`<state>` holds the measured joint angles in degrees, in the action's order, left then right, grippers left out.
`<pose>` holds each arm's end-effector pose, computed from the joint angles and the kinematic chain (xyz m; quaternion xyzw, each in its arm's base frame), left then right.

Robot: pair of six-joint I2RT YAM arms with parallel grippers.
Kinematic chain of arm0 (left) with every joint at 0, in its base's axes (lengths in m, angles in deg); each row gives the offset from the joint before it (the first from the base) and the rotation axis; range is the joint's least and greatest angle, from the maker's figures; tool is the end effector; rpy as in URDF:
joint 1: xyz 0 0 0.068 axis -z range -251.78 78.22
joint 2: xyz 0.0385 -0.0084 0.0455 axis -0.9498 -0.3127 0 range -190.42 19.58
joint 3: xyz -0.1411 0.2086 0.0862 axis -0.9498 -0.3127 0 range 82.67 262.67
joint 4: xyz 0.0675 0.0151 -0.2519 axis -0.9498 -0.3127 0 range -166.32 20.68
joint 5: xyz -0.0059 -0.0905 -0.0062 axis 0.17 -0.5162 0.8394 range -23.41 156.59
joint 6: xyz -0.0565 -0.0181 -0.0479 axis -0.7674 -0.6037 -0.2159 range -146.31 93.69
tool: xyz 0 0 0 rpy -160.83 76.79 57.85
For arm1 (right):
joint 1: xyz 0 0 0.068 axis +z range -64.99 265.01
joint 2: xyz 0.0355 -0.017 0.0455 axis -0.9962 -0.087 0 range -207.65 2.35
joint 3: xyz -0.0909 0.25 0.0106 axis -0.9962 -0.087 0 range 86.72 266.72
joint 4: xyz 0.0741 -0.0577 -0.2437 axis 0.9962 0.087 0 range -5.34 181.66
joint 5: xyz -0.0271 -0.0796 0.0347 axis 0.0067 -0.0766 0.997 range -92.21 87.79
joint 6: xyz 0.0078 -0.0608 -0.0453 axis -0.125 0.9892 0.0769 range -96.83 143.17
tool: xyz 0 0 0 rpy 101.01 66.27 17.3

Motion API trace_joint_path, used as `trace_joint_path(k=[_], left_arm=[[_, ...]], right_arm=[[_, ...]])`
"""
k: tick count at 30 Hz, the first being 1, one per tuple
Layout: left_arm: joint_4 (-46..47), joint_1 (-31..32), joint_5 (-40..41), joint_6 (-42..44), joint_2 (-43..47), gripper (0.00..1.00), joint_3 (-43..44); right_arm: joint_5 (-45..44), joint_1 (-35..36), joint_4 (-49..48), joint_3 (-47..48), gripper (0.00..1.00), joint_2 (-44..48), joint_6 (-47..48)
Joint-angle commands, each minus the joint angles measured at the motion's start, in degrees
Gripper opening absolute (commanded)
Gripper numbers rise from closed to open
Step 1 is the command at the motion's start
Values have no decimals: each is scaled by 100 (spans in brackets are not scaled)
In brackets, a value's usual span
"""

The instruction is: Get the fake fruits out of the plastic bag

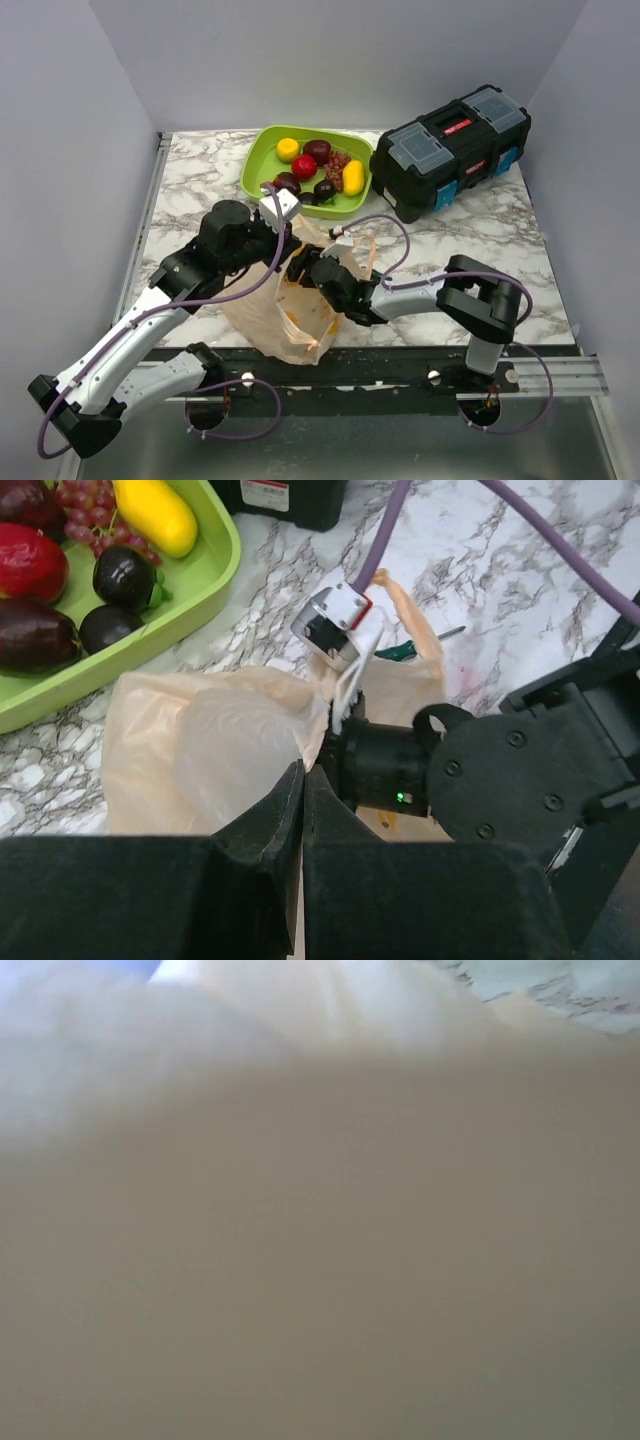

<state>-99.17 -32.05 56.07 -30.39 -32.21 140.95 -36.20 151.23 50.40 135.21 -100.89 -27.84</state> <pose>0.1645 -0.1520 0.3484 0.3026 0.7767 -0.2751 0.4790 0.1898 0.3411 0.1540 0.0612 0.8009 0.3403 0.4890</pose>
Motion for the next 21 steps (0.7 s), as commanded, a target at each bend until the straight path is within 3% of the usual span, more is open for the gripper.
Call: trace_joint_path(k=[1, 6, 13, 21], left_arm=[[350, 16, -378, 38, 188, 0, -142], [243, 55, -288, 29, -15, 0, -80], [23, 55, -37, 20, -360, 0, 38], [-5, 55, -211, -30, -603, 0, 101]], right_arm=[[-114, -335, -180, 159, 60, -293, -1111], [262, -433, -448, 318, 81, -578, -1004], [1507, -431, -843, 605, 89, -997, 196], [1362, -425, -423, 1325, 96, -1706, 575]])
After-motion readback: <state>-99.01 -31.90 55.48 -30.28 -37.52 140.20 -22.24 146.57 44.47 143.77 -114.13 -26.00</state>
